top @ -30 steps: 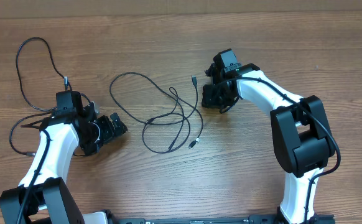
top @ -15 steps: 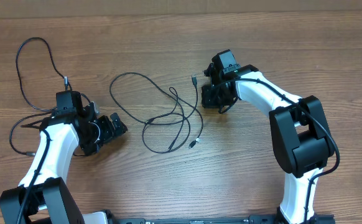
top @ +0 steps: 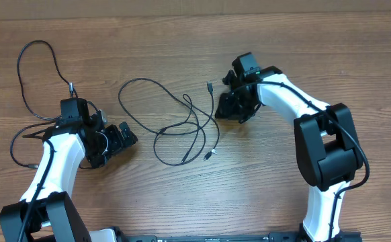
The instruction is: Untangle cables
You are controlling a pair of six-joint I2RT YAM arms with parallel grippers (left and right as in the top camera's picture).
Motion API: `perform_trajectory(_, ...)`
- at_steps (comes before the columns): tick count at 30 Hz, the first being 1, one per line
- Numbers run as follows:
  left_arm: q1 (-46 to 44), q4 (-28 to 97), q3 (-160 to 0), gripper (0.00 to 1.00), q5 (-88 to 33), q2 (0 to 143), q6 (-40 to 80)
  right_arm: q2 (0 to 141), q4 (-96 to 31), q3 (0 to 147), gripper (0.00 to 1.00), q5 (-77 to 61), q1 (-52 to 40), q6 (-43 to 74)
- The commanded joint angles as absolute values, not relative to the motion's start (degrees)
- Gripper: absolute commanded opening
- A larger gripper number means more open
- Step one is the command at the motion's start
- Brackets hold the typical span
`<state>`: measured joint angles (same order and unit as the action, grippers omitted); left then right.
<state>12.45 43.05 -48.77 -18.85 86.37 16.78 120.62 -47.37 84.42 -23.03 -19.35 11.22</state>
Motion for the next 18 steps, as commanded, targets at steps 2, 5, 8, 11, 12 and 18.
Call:
perform_trajectory(2, 12.34, 43.0, -48.53, 1.0, -18.63, 86.72, 16.73, 120.86, -47.99, 86.24, 1.0, -24.05, -18.39, 10.79)
perform_trajectory(5, 12.34, 43.0, -48.53, 1.0, -18.63, 86.72, 16.73, 120.86, -48.88, 86.48, 1.0, -24.64, -17.93, 10.83)
perform_trajectory(8, 12.34, 43.0, -48.53, 0.99, -18.57, 86.72, 16.73, 120.86, -49.32, 86.65, 1.0, -26.33, -17.21, 10.85)
perform_trajectory(11, 12.34, 42.83, -48.53, 1.0, -17.63, 86.72, 16.82, 120.81, -50.11, 87.02, 1.0, -28.62, -16.1, 10.85)
perform_trajectory(12, 12.34, 42.33, -48.53, 0.99, -17.61, 86.72, 16.82, 120.81, -50.13, 87.0, 1.0, -29.19, -15.79, 10.83)
perform_trajectory(18, 12.34, 40.91, -48.53, 1.0, -19.77, 86.72, 16.84, 120.81, -50.65, 87.0, 1.0, -31.05, -14.83, 10.83)
